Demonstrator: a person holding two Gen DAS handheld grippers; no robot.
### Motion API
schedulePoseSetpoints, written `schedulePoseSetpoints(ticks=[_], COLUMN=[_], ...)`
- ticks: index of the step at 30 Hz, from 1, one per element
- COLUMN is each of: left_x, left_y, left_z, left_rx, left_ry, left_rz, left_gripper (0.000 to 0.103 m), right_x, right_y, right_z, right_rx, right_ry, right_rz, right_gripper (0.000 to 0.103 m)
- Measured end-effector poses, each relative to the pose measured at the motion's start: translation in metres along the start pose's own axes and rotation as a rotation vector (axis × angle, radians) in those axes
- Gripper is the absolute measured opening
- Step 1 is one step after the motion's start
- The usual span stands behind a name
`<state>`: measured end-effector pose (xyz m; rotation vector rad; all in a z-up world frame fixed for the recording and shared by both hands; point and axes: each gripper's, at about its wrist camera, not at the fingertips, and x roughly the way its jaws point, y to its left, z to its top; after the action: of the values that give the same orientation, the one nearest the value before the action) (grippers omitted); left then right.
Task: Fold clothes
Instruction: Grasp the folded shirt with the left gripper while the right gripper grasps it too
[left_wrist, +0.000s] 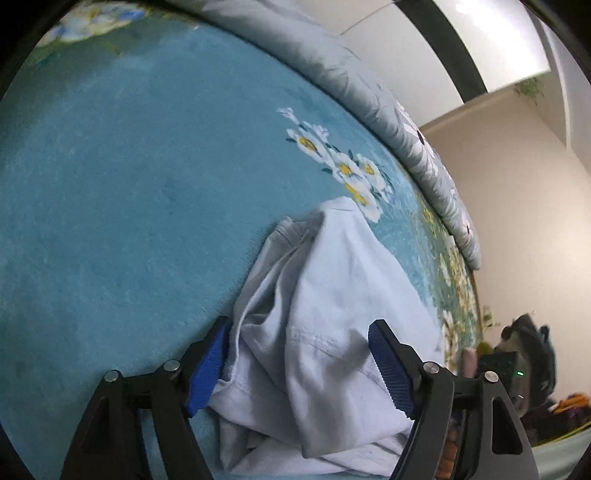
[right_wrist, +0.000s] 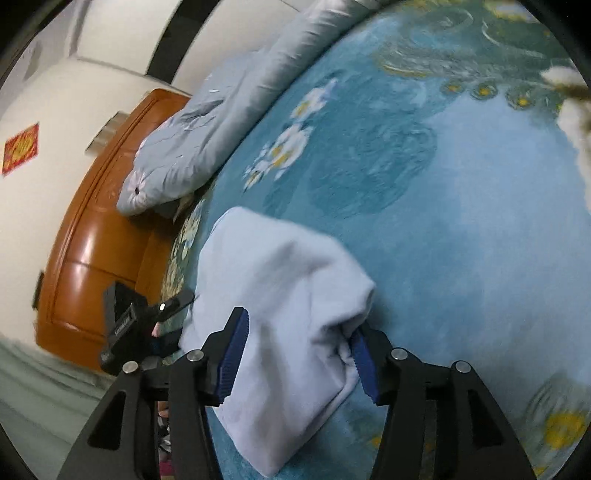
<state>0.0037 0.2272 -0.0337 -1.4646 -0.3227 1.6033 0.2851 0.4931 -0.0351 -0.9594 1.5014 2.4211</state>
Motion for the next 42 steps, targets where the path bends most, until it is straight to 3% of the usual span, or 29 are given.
schedulePoseSetpoints(ticks=[6,9,15,20,24,26,28,31,35,42], left_x=[0.012,0.013,0.018,0.019,0.017,0.015,0.012,0.009,0.003,-0.015], left_y=[-0.002,-0.006,-0.007,-0.014,-0.012,-0.009,-0.005,-0.002,-0.008,-0.023], left_z=[-0.003,-0.004,-0.003,-0.005,-0.007,-0.007,-0.010,-0.016,-0.033,-0.099], left_rx=[0.002,-0.005,-0.045,-0.020,-0.036,-0.054,-0.073,-0.101,-0.106,-0.114], left_ry=[0.051,0.044,0.031,0.033,0.026,0.015,0.000,-0.010,-0.010,0.036], left_rz=[-0.057,-0.038,-0.004,0.043,0.039,0.037,0.045,0.027,0.003,-0.106], left_gripper=[0.075,0.074,0.075,0.074,0.071,0.063,0.054,0.040,0.029,0.022], right_x=[-0.020,-0.033,-0.032,-0.012,-0.001,0.001,0.004,0.002,-0.019,-0.089], right_y=[-0.006,-0.013,-0.015,-0.004,0.003,0.007,0.006,-0.004,-0.003,-0.025], right_z=[-0.042,-0.049,-0.062,-0.065,-0.065,-0.065,-0.064,-0.061,-0.050,-0.038], right_rx=[0.103,0.146,0.174,0.231,0.264,0.232,0.222,0.247,0.188,0.114], right_ry=[-0.019,-0.028,0.035,0.009,-0.062,-0.058,-0.025,-0.004,-0.023,-0.067], right_rz=[0.132,0.123,0.072,0.067,0.085,0.075,0.088,0.141,0.160,0.147], right_gripper=[0.056,0.055,0.055,0.056,0.056,0.050,0.015,0.010,0.009,0.005])
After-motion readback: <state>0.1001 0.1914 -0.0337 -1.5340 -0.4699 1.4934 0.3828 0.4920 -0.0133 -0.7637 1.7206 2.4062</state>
